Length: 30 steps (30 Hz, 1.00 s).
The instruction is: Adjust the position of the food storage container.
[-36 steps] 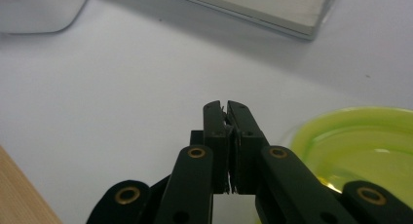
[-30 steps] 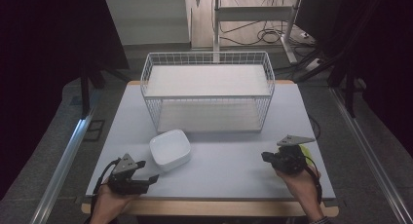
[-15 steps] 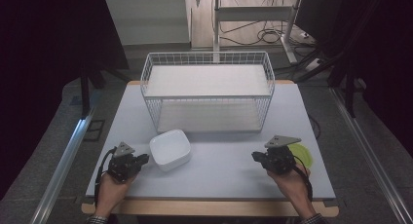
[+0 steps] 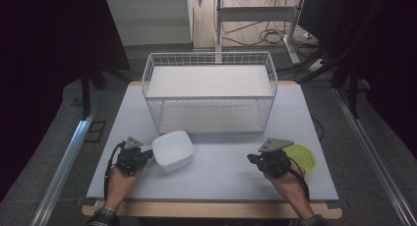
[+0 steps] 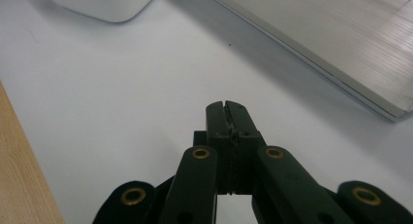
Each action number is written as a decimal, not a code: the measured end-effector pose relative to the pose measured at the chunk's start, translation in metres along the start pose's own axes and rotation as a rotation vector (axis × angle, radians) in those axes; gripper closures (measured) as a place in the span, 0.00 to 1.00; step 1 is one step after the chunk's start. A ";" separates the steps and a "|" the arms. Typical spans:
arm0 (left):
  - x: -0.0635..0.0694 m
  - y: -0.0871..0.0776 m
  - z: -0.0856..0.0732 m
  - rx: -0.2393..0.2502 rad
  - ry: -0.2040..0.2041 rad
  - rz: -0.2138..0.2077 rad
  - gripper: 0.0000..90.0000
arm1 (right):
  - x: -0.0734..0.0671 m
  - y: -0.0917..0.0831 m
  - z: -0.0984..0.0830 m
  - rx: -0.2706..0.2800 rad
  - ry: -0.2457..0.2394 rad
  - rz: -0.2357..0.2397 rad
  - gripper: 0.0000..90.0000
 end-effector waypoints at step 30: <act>0.069 0.053 0.038 -0.004 0.117 -0.170 1.00 | 0.011 0.031 0.013 0.044 0.116 -0.002 0.99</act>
Point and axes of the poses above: each handheld gripper's, and its own axes: y roughly forward along the jaws, z roughly out of its top, x roughly to its right, the point moved 6 cm from there along y, roughly forward along the jaws, and after that the axes turned 3 degrees about x, right-handed, at the moved point
